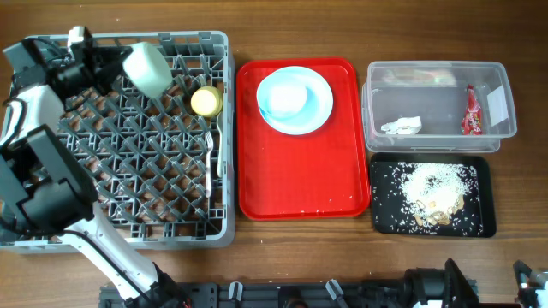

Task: Sort waste into correct bins and load items into the dishwasher rack
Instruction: 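Grasp the light-blue cup with the left gripper and carry it to the rack, then lower the light-blue cup into the rack and release it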

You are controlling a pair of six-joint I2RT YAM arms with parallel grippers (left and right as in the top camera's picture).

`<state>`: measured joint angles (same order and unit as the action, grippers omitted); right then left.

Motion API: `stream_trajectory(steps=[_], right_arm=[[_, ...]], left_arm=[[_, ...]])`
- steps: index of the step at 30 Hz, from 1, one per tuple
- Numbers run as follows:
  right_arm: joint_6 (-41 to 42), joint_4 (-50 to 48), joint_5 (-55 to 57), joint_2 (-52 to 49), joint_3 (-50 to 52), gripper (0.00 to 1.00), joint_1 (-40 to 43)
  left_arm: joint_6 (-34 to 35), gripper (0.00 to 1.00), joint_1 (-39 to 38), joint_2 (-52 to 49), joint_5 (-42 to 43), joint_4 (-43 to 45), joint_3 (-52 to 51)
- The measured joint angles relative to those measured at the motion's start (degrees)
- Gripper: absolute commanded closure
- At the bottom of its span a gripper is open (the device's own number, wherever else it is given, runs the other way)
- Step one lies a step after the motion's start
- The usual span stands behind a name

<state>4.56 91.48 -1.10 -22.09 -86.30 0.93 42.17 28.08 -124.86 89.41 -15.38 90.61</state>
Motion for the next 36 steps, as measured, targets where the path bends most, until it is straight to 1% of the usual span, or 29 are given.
stream_trajectory(steps=[3,7,12,14,19,22,26,28,34,36], right_arm=[[0.0,0.0,0.0,0.0,0.0,0.0,0.0],[0.0,0.0,0.0,0.0,0.0,0.0,0.0],[0.0,0.0,0.0,0.0,0.0,0.0,0.0],[0.0,0.0,0.0,0.0,0.0,0.0,0.0],[0.0,0.0,0.0,0.0,0.0,0.0,0.0],[0.0,0.0,0.0,0.0,0.0,0.0,0.0],[0.0,0.0,0.0,0.0,0.0,0.0,0.0],[0.0,0.0,0.0,0.0,0.0,0.0,0.0],[0.0,0.0,0.0,0.0,0.0,0.0,0.0],[0.0,0.0,0.0,0.0,0.0,0.0,0.0]], left_arm=[[2.0,0.96,0.9,0.0,0.0,0.3,0.0],[3.6,0.96,0.0,-0.2,0.0,4.3,0.0],[5.4,0.96,-1.1,-0.2,0.0,5.9,0.0],[7.5,0.96,-1.2,-0.2,0.0,7.3,0.0],[14.7,0.96,-2.9,-0.2,-0.1,17.2,-0.1],[17.8,0.96,-4.9,-0.2,-0.2,20.6,0.0],[19.7,0.96,-7.7,-0.2,-0.2,20.0,0.0],[19.6,0.96,-7.7,-0.2,-0.2,18.5,0.0],[19.3,0.96,-4.8,-0.2,-0.3,17.4,-0.1],[17.9,0.95,-3.7,-0.2,-0.3,16.8,-0.1]])
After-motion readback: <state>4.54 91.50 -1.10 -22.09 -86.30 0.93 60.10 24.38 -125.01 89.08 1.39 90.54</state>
